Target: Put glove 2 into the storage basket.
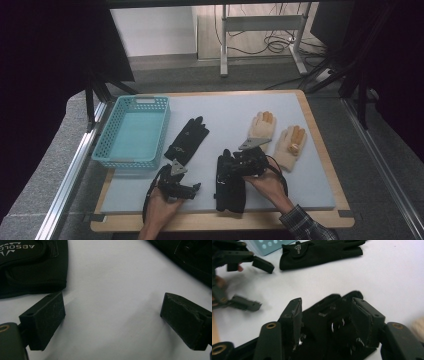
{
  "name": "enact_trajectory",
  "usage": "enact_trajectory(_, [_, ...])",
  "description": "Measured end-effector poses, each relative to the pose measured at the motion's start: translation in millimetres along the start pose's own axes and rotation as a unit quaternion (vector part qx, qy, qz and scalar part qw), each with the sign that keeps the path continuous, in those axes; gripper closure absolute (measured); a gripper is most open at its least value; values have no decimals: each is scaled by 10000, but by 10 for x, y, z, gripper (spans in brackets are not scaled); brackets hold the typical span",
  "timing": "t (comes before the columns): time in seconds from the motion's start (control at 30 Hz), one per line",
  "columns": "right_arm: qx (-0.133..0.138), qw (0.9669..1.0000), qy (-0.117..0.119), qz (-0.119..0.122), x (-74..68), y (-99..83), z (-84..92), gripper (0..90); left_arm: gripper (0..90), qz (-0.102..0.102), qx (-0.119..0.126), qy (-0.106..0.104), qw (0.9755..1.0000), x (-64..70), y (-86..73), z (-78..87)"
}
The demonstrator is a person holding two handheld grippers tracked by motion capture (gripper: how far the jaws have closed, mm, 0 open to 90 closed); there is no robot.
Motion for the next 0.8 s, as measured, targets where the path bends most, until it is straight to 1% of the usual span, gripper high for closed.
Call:
enact_trajectory(0.03, [0, 10000, 0, 0, 0, 0, 0, 418, 64, 0, 0, 0, 10000, 0, 0, 0])
enact_trajectory(0.1, [-7, 10000, -1, -7, 40, 26, -64, 423, 64, 4, -1, 1, 10000, 0, 0, 0])
enact_trajectory(0.2, [-10, 10000, -15, -42, 76, 11, -60, 423, 65, 4, -5, 4, 10000, -1, 0, 1])
enact_trajectory(0.3, [28, 10000, -63, -42, 110, -14, 14, 420, 66, -9, -14, 25, 10000, 1, 1, 1])
enact_trajectory(0.47, [51, 9995, -315, 33, 192, -89, 181, 392, 67, 8, -40, 29, 10000, 3, 3, 1])
enact_trajectory(0.5, [51, 9995, -315, 33, 192, -89, 181, 392, 67, 8, -40, 29, 10000, 3, 3, 1])
enact_trajectory(0.53, [37, 9991, -428, 30, 240, -159, 255, 374, 67, 8, -41, 29, 10000, 3, 4, 0])
enact_trajectory(0.63, [-7, 9985, -549, 23, 283, -270, 328, 351, 66, 25, -40, 18, 10000, 3, 5, -1])
enact_trajectory(0.73, [-73, 9981, -618, -2, 314, -405, 385, 326, 63, 32, -49, 12, 10000, 2, 7, 1])
enact_trajectory(0.77, [-73, 9981, -618, -2, 314, -405, 385, 326, 67, 32, -49, 12, 10000, 2, 7, 1])
enact_trajectory(0.8, [-112, 9978, -657, -20, 328, -494, 425, 312, 72, 21, -100, 27, 9999, 2, 13, 15])
Point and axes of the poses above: each handheld gripper's, and its own axes: z roughly backward along the jaws, y roughly out of its top, x roughly to its right, the point moved 4 cm from there along -z, roughly forward along the jaws, and after that the axes turned 2 degrees about z, right-handed, at the moved point
